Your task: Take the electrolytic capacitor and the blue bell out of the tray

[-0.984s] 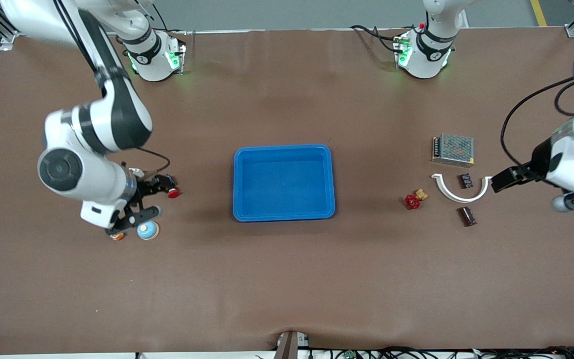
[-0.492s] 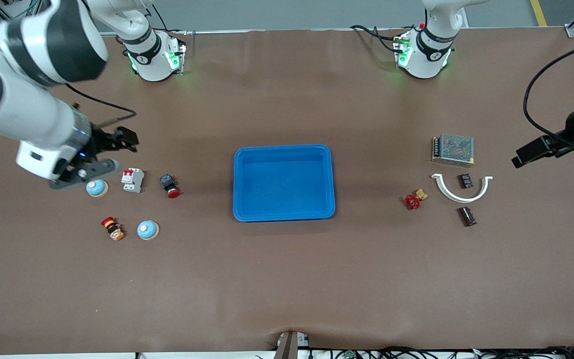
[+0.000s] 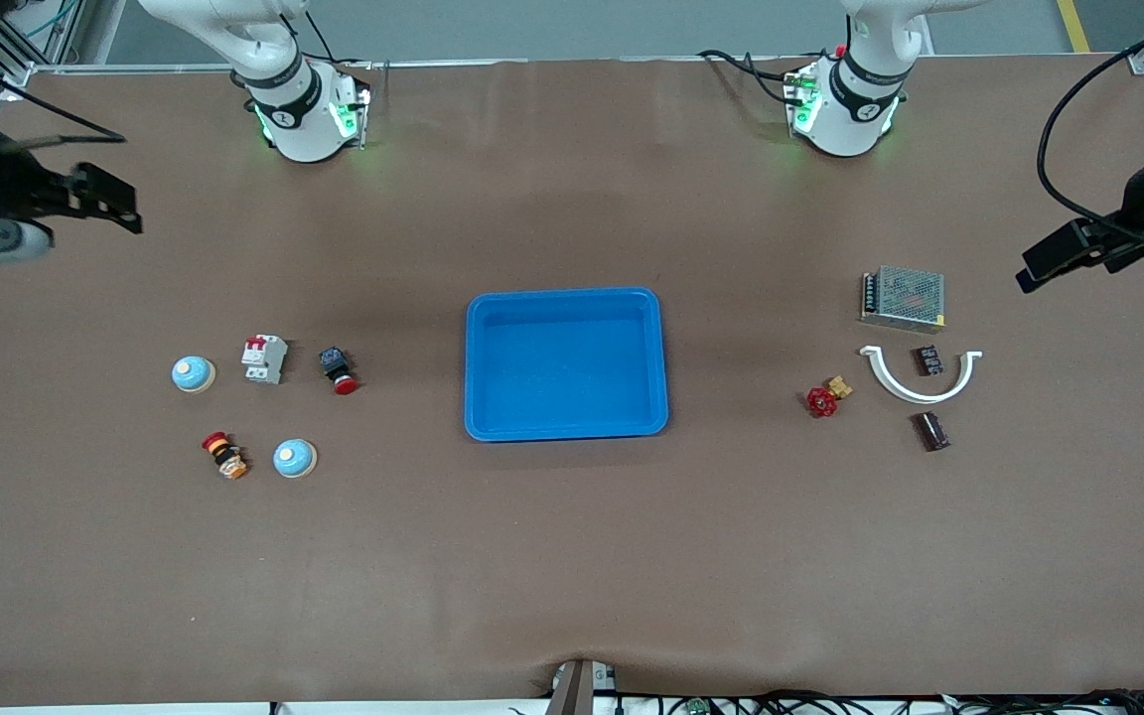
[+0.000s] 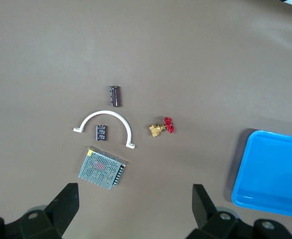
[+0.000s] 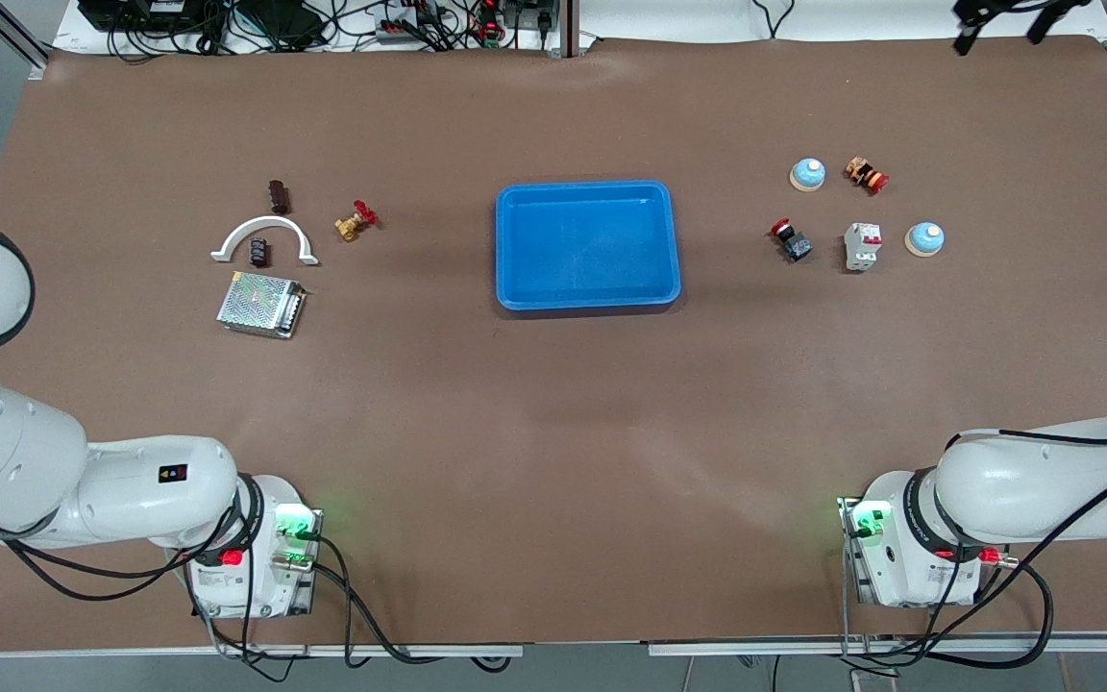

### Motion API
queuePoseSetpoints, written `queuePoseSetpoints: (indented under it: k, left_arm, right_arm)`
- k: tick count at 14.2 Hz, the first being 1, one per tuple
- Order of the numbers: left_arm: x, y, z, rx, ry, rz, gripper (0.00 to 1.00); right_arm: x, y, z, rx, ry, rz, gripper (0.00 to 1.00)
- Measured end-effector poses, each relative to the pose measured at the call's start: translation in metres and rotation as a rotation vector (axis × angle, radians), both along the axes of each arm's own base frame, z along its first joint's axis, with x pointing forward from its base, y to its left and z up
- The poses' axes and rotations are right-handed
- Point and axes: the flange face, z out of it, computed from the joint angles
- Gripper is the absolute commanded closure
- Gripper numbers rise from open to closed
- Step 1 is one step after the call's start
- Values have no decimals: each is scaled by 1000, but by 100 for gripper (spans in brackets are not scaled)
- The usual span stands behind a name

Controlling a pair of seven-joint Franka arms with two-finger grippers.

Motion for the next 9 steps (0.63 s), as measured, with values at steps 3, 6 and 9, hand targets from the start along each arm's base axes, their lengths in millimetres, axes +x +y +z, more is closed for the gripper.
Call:
queuePoseSetpoints:
  k: [3,6,9]
  left_arm:
    - [-11,2,3,8,8,-28,0]
    - [-20,4,4,13,14,-85,0]
    - [-25,4,3,15,21,-90,0]
  right_arm:
    - [-9,-23,15,-1,-33,-44,0]
    - [-4,-25,22,-2,-88,-49,0]
    - [-3,-20,36,-2,-126,-39,0]
